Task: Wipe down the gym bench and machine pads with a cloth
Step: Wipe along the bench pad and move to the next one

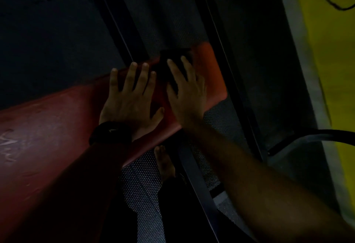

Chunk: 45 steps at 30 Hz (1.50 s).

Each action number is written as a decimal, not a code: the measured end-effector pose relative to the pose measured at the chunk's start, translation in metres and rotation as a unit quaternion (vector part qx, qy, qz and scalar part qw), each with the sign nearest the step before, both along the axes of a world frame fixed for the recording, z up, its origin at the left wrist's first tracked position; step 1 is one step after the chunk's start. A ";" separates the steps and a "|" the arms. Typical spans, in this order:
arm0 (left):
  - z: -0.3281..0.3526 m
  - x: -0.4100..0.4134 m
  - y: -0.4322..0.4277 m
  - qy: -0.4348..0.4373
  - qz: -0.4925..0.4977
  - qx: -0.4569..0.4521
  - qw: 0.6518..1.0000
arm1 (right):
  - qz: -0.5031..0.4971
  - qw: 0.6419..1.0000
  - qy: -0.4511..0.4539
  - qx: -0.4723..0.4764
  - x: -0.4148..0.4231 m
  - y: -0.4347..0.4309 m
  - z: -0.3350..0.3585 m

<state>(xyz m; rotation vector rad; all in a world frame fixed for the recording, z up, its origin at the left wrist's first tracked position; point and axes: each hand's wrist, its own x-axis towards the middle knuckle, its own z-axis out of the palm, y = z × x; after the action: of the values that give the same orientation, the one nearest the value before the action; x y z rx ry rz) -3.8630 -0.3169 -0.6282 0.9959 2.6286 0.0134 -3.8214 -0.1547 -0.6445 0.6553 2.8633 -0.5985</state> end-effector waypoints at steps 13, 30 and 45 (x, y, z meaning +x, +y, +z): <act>0.004 0.004 -0.010 -0.035 -0.003 0.044 0.998 | -0.218 0.972 -0.074 0.041 -0.015 0.002 0.006; 0.222 0.066 -0.146 -0.412 0.404 0.440 0.688 | -0.027 0.946 0.137 -0.292 0.056 -0.197 0.223; 0.519 0.044 -0.241 -0.104 0.531 0.558 0.630 | -0.029 0.847 0.132 -0.514 0.001 -0.300 0.517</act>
<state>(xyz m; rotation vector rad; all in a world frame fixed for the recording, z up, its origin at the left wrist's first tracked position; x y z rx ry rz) -3.8190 -0.5579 -0.1089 -0.5586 2.3424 2.0122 -3.8201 -0.4545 -0.1271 0.4565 2.1673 -2.1094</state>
